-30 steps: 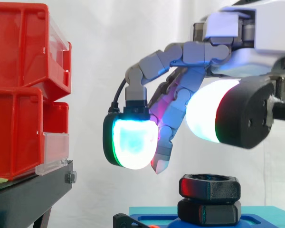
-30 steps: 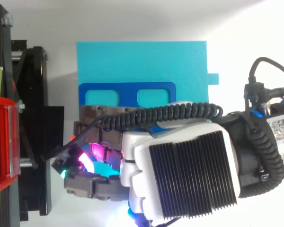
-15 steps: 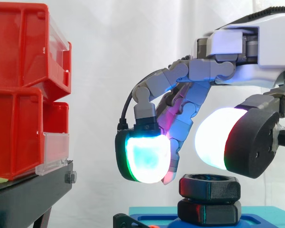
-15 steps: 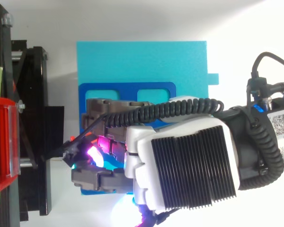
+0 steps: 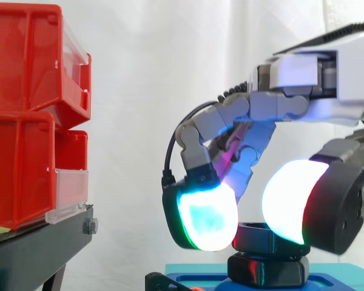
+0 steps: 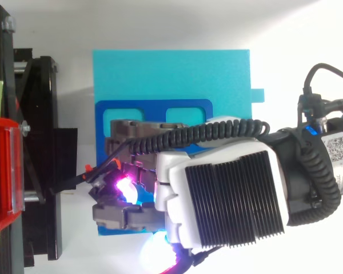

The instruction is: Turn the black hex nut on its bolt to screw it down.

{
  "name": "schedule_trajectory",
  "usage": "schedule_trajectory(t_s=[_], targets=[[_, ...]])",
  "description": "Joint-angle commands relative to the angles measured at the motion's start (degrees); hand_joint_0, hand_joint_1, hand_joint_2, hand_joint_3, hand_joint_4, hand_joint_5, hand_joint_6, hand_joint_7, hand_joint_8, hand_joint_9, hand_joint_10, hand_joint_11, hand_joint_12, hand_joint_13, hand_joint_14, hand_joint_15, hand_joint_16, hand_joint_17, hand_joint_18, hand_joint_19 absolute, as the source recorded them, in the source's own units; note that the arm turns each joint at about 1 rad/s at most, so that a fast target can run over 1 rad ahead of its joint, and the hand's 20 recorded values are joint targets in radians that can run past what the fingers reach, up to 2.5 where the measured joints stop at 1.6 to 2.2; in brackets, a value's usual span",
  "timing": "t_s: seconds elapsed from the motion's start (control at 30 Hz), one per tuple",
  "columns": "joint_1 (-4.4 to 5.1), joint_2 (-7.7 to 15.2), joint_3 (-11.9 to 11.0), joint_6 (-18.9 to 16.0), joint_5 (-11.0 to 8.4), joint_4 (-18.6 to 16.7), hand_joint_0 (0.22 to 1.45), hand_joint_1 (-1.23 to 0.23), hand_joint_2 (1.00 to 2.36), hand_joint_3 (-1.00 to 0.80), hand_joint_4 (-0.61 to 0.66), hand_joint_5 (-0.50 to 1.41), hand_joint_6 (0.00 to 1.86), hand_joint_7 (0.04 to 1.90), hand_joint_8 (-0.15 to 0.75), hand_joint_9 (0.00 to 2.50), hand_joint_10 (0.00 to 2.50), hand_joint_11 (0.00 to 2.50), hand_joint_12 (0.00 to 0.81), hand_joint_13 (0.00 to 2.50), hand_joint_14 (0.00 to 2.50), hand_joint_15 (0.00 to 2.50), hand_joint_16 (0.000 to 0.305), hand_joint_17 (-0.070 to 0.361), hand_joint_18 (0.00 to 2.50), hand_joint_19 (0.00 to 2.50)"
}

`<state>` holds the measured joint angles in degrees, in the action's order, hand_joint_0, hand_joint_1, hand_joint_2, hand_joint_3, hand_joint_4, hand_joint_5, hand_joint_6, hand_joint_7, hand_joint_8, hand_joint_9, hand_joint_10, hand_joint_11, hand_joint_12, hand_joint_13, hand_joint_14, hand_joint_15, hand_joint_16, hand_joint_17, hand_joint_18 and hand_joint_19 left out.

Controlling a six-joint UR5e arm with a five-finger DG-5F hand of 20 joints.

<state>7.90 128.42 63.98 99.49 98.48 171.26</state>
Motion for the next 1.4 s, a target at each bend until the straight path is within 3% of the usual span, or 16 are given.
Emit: schedule_trajectory(t_s=[0.0, 0.27, 0.77, 1.07, 1.37], targets=[[-0.07, 0.0, 1.2, 0.0, -0.04, -1.5, 0.53, -0.31, 1.0, -0.5, 0.2, 0.0, 0.5, 1.44, 0.303, 1.09, 0.01, 0.31, 0.314, 0.89, 0.01, 0.23, 0.038, 0.085, 0.78, 0.35], [-0.34, 0.0, 1.1, 0.0, 0.4, -1.7, 0.53, -0.31, 1.0, -0.5, 0.19, 0.01, 0.5, 1.53, 0.302, 1.09, 0.01, 0.32, 0.312, 0.89, 0.01, 0.23, 0.038, 0.085, 0.78, 0.35], [-1.13, 0.0, 1.2, 0.0, 1.28, -2.0, 0.53, -0.31, 1.0, -0.5, 0.19, 0.0, 0.54, 1.48, 0.303, 1.09, 0.01, 0.32, 0.308, 0.9, 0.01, 0.23, 0.038, 0.084, 0.78, 0.35], [-2.45, 0.0, 1.1, 0.2, 3.38, -2.0, 0.53, -0.31, 1.0, -0.5, 0.19, 0.0, 0.55, 1.47, 0.306, 1.09, 0.01, 0.32, 0.309, 0.9, 0.01, 0.22, 0.037, 0.084, 0.78, 0.35], [-4.73, 0.0, 1.2, 1.0, 6.37, -2.1, 0.53, -0.31, 1.0, -0.5, 0.2, 0.0, 0.55, 1.47, 0.307, 1.1, 0.01, 0.31, 0.31, 0.9, 0.01, 0.23, 0.037, 0.084, 0.78, 0.35]])
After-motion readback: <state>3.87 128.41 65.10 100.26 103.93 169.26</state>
